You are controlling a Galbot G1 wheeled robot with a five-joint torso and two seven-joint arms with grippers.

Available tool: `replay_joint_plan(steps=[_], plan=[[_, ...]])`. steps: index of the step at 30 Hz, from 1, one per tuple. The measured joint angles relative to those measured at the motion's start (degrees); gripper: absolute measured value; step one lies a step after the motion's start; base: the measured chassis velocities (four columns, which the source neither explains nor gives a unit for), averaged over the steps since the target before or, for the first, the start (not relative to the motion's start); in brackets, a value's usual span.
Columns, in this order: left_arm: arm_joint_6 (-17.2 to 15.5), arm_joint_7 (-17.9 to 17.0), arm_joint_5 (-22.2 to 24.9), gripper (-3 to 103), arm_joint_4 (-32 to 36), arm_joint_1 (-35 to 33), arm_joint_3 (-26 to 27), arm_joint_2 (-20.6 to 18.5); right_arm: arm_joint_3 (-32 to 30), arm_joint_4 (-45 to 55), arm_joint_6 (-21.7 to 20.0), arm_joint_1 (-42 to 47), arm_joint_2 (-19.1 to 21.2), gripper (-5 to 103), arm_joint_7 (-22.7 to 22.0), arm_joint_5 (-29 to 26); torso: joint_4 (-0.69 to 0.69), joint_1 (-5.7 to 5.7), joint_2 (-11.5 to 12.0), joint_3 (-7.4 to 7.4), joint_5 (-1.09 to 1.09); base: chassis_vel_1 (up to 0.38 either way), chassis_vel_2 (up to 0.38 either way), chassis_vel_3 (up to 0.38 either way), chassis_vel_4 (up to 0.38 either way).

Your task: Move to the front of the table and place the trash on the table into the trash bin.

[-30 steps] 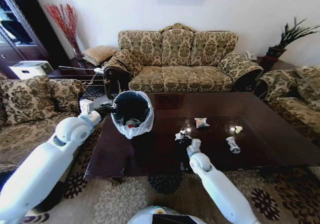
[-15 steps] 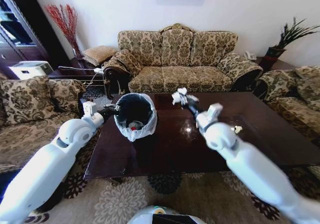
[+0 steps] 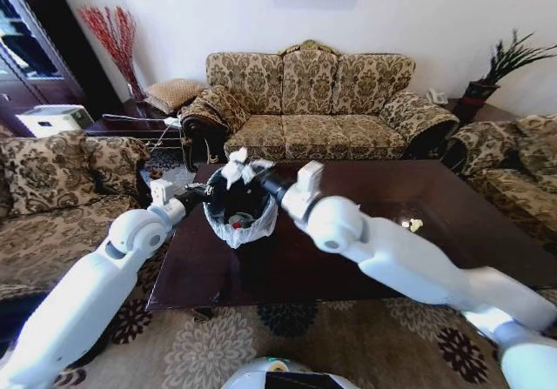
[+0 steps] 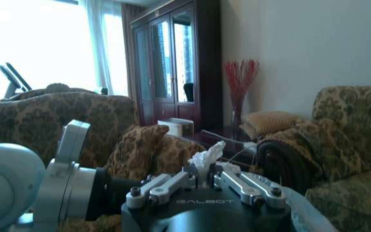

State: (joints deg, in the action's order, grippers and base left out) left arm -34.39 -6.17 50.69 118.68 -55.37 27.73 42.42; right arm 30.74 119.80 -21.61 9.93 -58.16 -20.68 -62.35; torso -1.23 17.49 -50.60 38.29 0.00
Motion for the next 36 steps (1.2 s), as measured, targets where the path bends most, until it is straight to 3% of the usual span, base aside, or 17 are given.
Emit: replay_joint_plan(steps=[1, 5, 7, 9, 10, 13, 15, 19, 21, 23, 26, 27, 28, 32, 33, 36], plan=[[0.0, 0.0, 0.0, 1, 0.0, 0.0, 0.0, 0.0, 0.0, 0.0, 0.0, 0.0, 0.0, 5, 0.0, 0.0, 0.0, 0.0, 0.0, 0.0, 0.0, 0.0, 0.0, 0.0, 0.0], [0.1, 0.1, 0.0, 1, -0.2, 0.1, -0.1, 0.0, 1.0, -1.1, -0.2, -0.4, -1.2, 26, -0.6, 0.2, -0.02, 0.0, 0.0, 0.0, -0.01, 0.0, 0.0, 0.0, 0.0], [0.1, 0.1, 0.0, 1, -0.2, 0.2, -0.1, 0.0, 1.1, -1.3, -0.2, -0.5, -1.2, 26, -0.6, 0.2, -0.02, 0.0, 0.0, 0.0, -0.01, 0.0, 0.0, 0.0, 0.0], [0.1, 0.2, 0.0, 1, -0.3, 0.4, -0.2, 0.0, 1.2, -1.5, -0.2, -0.6, -1.2, 37, -0.8, 0.3, -0.01, 0.0, 0.0, 0.0, -0.01, 0.0, 0.0, 0.0, 0.0], [0.1, 0.2, 0.0, 1, -0.3, 0.4, -0.2, 0.0, 1.2, -1.5, -0.2, -0.6, -1.2, 37, -0.8, 0.3, -0.01, 0.0, 0.0, 0.0, -0.01, 0.0, 0.0, 0.0, 0.0], [0.1, 0.3, 0.1, 1, -0.5, 0.5, -0.2, -0.1, 1.2, -1.6, -0.5, -0.6, -1.0, 53, -1.1, 0.4, -0.01, 0.0, 0.0, 0.0, -0.01, 0.0, 0.0, 0.0, 0.0], [0.2, 0.3, 0.1, 1, -0.5, 0.6, -0.2, -0.2, 1.2, -1.6, -0.6, -0.6, -0.9, 53, -1.2, 0.4, -0.01, 0.0, 0.0, 0.0, 0.0, 0.0, 0.0, 0.0, 0.0], [0.2, 0.4, 0.2, 1, -0.6, 0.6, -0.1, -0.3, 1.0, -1.5, -0.2, -0.6, -0.8, 76, -1.2, 0.3, -0.02, 0.0, 0.0, 0.0, -0.01, 0.0, 0.0, 0.0, 0.0], [0.2, 0.4, 0.2, 1, -0.7, 0.6, -0.1, -0.3, 1.0, -1.5, 0.2, -0.7, -0.8, 76, -1.2, 0.4, -0.02, 0.0, 0.0, 0.0, 0.0, 0.0, 0.0, 0.0, 0.0], [0.3, 0.4, 0.2, 1, -0.9, 0.6, -0.1, 0.0, -0.3, -1.3, 2.5, -1.3, -0.8, 91, -1.4, 0.4, -0.02, 0.0, 0.0, 0.0, 0.0, 0.0, 0.0, 0.0, 0.0], [0.3, 0.4, 0.2, 1, -1.1, 0.6, -0.1, 0.1, -1.9, -1.0, 3.8, -1.9, -0.4, 91, -1.4, 0.4, -0.03, 0.0, 0.0, 0.0, 0.0, 0.0, 0.0, 0.0, 0.0], [0.3, 0.4, -0.1, 1, -1.3, 0.6, 0.0, 0.3, -4.1, -0.8, 4.7, -2.6, 0.7, 99, -0.8, 0.4, -0.03, 0.0, 0.0, 0.0, -0.01, 0.0, 0.0, 0.0, 0.0], [0.3, 0.4, -0.1, 1, -1.3, 0.6, 0.0, 0.3, -4.1, -0.8, 4.7, -2.6, 0.7, 99, -0.8, 0.4, -0.03, 0.0, 0.0, 0.0, -0.01, 0.0, 0.0, 0.0, 0.0], [0.6, 0.4, -1.4, 1, -1.5, 0.4, 0.6, 0.9, -9.0, -0.8, 3.9, -2.6, 4.0, 100, -0.7, 0.5, -0.03, 0.0, 0.0, -0.01, -0.01, 0.0, 0.0, 0.0, 0.0], [0.7, 0.4, -1.8, 1, -1.6, 0.1, 1.3, 1.2, -11.6, -0.6, 3.2, -0.4, 7.0, 100, -1.8, 0.8, -0.03, 0.0, 0.0, 0.0, 0.01, 0.0, 0.0, 0.0, 0.0], [0.8, 0.4, -2.1, 1, -1.6, -0.2, 1.8, 1.4, -14.0, 0.0, 3.2, 3.1, 10.0, 100, -2.3, 1.5, -0.03, 0.0, 0.0, -0.01, 0.01, 0.0, 0.0, 0.0, 0.0]])
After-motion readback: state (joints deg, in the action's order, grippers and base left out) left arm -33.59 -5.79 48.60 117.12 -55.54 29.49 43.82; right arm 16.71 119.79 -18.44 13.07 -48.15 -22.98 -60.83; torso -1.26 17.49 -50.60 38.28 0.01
